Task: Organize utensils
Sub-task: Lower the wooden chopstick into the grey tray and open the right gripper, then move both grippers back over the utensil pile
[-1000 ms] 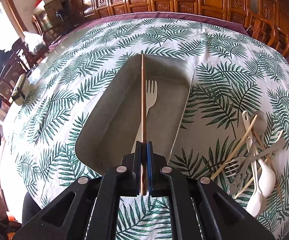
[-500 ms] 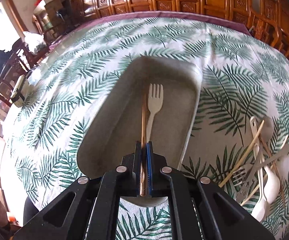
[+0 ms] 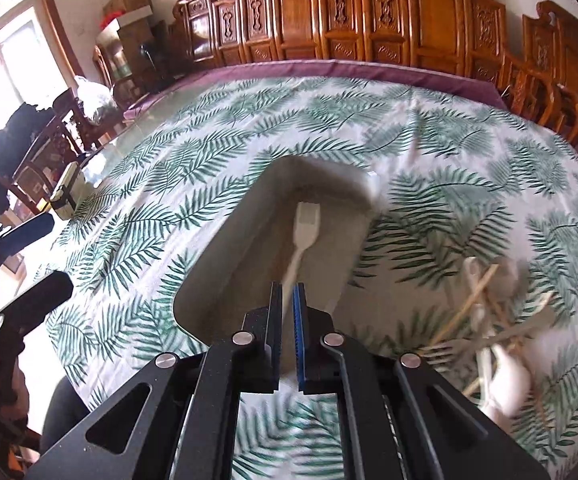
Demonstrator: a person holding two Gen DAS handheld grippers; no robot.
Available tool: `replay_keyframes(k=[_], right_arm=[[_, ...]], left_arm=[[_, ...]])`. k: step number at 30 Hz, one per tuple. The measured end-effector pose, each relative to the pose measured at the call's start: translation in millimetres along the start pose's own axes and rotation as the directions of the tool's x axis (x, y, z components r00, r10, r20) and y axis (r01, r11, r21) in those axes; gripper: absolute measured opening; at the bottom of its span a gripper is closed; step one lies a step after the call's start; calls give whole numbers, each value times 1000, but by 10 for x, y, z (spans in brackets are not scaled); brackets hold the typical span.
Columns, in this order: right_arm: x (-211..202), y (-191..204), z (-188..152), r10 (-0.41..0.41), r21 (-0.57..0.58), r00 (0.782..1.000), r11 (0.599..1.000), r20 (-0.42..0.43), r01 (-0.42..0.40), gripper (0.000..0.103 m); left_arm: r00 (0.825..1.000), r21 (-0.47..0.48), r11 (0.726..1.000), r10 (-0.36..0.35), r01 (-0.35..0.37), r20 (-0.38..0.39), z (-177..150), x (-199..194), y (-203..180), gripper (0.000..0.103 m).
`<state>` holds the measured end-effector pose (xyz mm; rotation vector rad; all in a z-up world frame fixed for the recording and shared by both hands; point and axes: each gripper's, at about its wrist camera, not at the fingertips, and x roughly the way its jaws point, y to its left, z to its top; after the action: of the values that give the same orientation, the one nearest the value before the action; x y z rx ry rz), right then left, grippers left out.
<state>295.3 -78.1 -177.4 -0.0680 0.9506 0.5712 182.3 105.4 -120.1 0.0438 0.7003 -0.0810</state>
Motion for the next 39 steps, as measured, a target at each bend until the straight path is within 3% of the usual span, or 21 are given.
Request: replay_keyframes(k=[16,18,26,34,39], right_arm=[[-640,-1288,-590,-162,76,986,984,37,159,7],[-655,-1425,-653,-176,97,984,980,34,172,15],[-558,-1638,-802,-165,118,986,979,-1,164,18],[-428,-1705,-659,-133,115,990,984,-54,138,19],[-356,-1851,-550,-109,161,991,980,-74,119,26]], left_arm=[[995,80,992,-95,95,-16,57,1,-692,89],[994,87,991,-104,105,-19,56,9,-765,89],[989,116,983,-133,139,-61,14,151,-1077,89],[980,132,976,-156,172,-124,113,350,-1320,89],[976,134,974,-162,182,-147,201,449,-1376,89]])
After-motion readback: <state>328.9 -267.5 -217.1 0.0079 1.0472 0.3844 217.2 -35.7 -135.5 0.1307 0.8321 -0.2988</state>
